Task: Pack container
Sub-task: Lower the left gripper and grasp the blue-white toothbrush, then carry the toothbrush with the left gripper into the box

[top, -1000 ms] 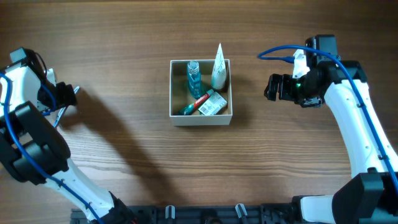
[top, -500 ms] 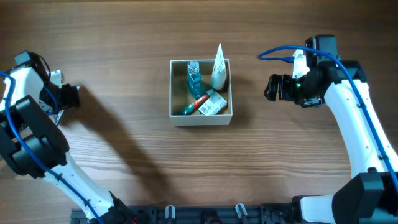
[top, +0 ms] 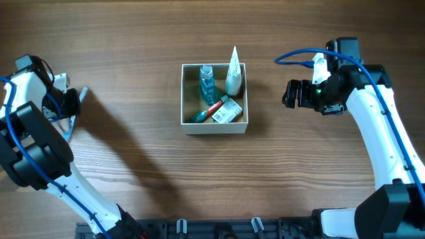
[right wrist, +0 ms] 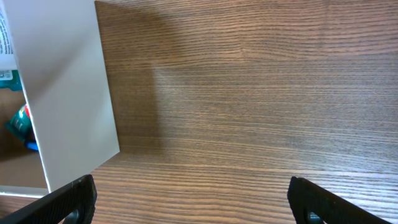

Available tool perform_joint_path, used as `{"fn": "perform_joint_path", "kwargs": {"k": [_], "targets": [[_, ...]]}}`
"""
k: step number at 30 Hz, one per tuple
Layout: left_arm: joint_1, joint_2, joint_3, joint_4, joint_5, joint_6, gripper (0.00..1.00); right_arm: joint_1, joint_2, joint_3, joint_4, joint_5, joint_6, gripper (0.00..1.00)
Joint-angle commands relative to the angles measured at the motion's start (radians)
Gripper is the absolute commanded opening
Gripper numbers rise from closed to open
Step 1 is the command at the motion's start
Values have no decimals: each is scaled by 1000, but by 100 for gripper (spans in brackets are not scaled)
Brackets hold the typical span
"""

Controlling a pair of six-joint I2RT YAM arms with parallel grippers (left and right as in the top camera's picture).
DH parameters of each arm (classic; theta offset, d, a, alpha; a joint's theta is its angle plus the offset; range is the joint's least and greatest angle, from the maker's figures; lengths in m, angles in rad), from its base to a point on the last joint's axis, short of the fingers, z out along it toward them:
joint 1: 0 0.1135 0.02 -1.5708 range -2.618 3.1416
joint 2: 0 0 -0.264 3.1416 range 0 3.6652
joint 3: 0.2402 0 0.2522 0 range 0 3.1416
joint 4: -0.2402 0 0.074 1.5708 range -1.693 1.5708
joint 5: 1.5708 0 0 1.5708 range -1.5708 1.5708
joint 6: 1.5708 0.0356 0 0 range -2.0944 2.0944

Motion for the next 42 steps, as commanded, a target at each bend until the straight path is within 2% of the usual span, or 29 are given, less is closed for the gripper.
{"fn": "perform_joint_path", "kwargs": {"k": [1,10,17,22,26,30,35,42], "targets": [[5,19,-6,-1,60,5,17,-1,7,3,-2,20,-18,100],[5,19,-6,-1,82,5,4,-1,7,3,-2,20,-18,100],[0,-2,-3,-1,81,-51,4,-1,7,3,-1,20,-18,100],[-38,-107,-3,0,84,-74,4,-1,7,3,0,20,-18,100],[-102,-269,-3,-37,196,-97,4,-1,7,3,6,20,-18,100],[-195,-433,-3,-87,204,-104,4,-1,7,3,7,20,-19,100],[-381,-628,-3,-117,205,-65,4,-1,7,3,11,20,-19,100],[-761,-759,-3,-161,185,275,4,-1,7,3,18,19,-19,100]]}}
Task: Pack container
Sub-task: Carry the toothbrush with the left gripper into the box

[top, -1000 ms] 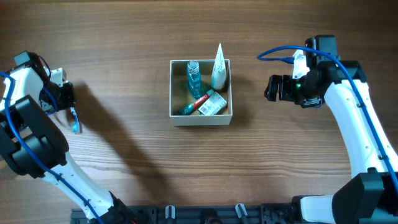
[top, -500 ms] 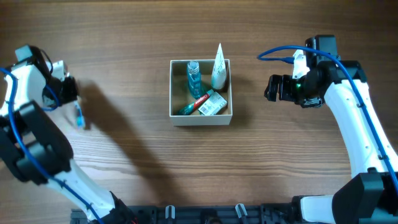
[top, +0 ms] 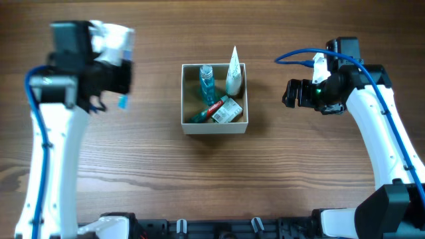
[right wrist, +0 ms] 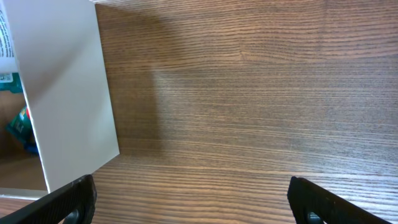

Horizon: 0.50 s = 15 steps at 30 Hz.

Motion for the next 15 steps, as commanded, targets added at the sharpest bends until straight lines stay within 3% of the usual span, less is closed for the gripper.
{"fn": "perform_joint_path", "kwargs": {"k": [1,7,15], "targets": [[-219,-43,5,-10,33,260,4,-1,7,3,10,17,-19,100],[-441,5,4,9,-11,514,4,-1,7,3,10,17,-21,100],[-476,177,4,31,-10,541,4,-1,7,3,9,17,-20,100]]}}
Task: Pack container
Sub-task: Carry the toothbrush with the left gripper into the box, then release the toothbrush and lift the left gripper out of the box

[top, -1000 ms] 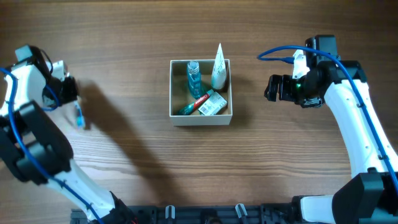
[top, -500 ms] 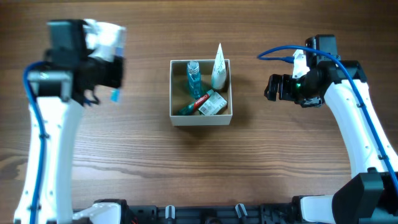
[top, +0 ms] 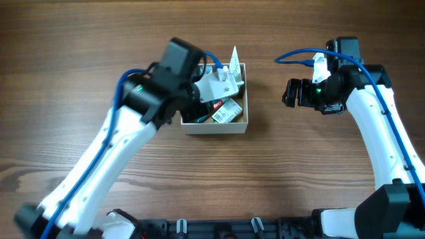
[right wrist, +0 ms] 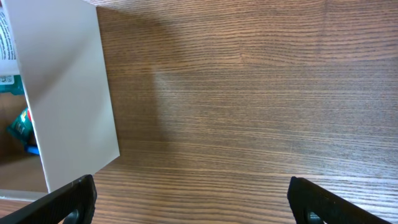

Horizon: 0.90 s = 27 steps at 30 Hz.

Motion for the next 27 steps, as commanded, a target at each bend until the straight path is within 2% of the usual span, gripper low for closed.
{"fn": "perform_joint_path", "kwargs": {"k": [1,7,15,19,21,23,24,27], "targets": [[-4,107,4,10,0,59,4,-1,7,3,3,17,-20,100],[-4,230,4,48,0,58,4,-1,7,3,2,16,-20,100],[-4,268,4,80,23,56,6,-1,7,3,3,17,-21,100],[-4,268,4,76,23,55,23,-1,7,3,3,17,-21,100],[-4,268,4,73,23,55,45,-1,7,3,3,17,-20,100],[-4,268,4,73,23,40,57,-1,7,3,3,17,-21,100],[-4,268,4,74,23,29,62,-1,7,3,3,17,-21,100],[-4,260,5,72,8,-41,68,-1,7,3,2,17,-20,100]]}}
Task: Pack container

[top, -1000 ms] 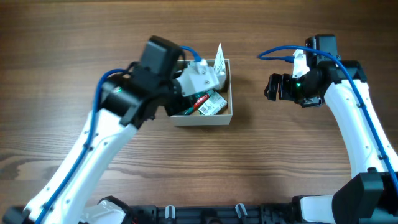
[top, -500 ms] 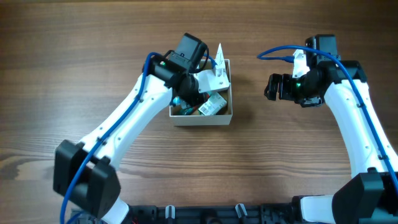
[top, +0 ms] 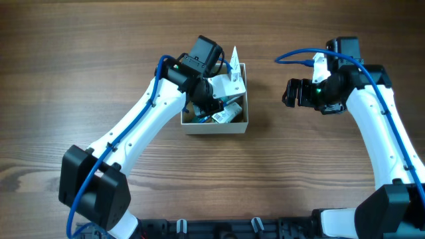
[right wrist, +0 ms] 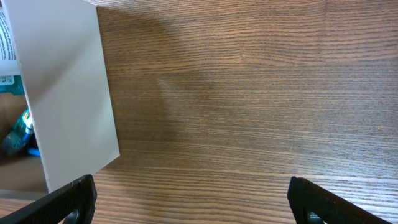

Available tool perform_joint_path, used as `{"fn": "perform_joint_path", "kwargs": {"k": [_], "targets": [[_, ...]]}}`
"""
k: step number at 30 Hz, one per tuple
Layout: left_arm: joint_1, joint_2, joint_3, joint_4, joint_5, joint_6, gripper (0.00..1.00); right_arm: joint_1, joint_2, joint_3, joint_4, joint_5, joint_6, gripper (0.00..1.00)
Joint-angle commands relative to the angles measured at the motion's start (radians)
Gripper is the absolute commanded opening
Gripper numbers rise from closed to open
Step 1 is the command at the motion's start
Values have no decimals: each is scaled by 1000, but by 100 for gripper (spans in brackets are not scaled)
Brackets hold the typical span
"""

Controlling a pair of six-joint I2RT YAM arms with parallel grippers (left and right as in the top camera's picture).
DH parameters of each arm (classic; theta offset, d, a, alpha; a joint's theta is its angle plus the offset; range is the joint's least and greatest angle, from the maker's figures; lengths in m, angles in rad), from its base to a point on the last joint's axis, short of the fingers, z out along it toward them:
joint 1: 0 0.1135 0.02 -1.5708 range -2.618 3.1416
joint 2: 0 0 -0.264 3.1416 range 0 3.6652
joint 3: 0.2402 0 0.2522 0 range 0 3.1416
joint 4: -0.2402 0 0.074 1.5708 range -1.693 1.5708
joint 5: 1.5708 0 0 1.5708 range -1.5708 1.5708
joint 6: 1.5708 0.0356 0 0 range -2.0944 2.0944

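The white open box (top: 247, 99) stands mid-table, and its right wall (right wrist: 68, 93) fills the left of the right wrist view. A white tube (top: 234, 70) leans in its back right corner, with a pale packet (top: 230, 114) and a green pen (top: 211, 120) by the front wall. My left gripper (top: 204, 106) reaches down into the box's left half, its jaws hidden under the wrist. My right gripper (top: 287, 93) hovers to the right of the box; in the wrist view the right gripper (right wrist: 193, 205) stands wide open over bare wood.
The left arm (top: 139, 126) stretches diagonally from the front left across the table to the box. The right arm (top: 378, 133) runs along the right edge. A teal item (right wrist: 15, 134) shows inside the box past its wall.
My left arm has stretched further; its gripper now sits lower inside the box's left half. A teal item in the box has shifted slightly. The right arm has not moved.
My left gripper was at the far left edge of the table. Then it was raised over the left of the table with a small blue thing at its tip. Then it was over the box, and now it reaches inside. The right gripper stayed open beside the box.
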Motion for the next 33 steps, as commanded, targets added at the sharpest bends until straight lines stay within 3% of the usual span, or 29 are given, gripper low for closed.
{"fn": "perform_joint_path", "kwargs": {"k": [1,5,7,10,12,19,24,33], "targets": [[-4,-12,5,-2,-11,-100,72,-1,7,3,3,17,-20,100],[-4,-72,5,-4,-79,-222,73,-1,7,3,35,17,-19,100],[10,-194,5,10,-140,-393,82,-1,7,4,86,-18,-43,100],[66,-264,5,35,-191,-532,83,0,6,8,131,-115,-84,92],[121,-290,5,50,-220,-615,100,0,6,21,156,-118,-69,92],[372,-291,5,82,-201,-897,100,0,6,116,240,79,-59,97],[455,-286,5,83,-179,-921,100,0,2,116,283,100,-136,100],[476,-460,5,3,-183,-952,100,0,-222,112,194,143,9,100]]}}
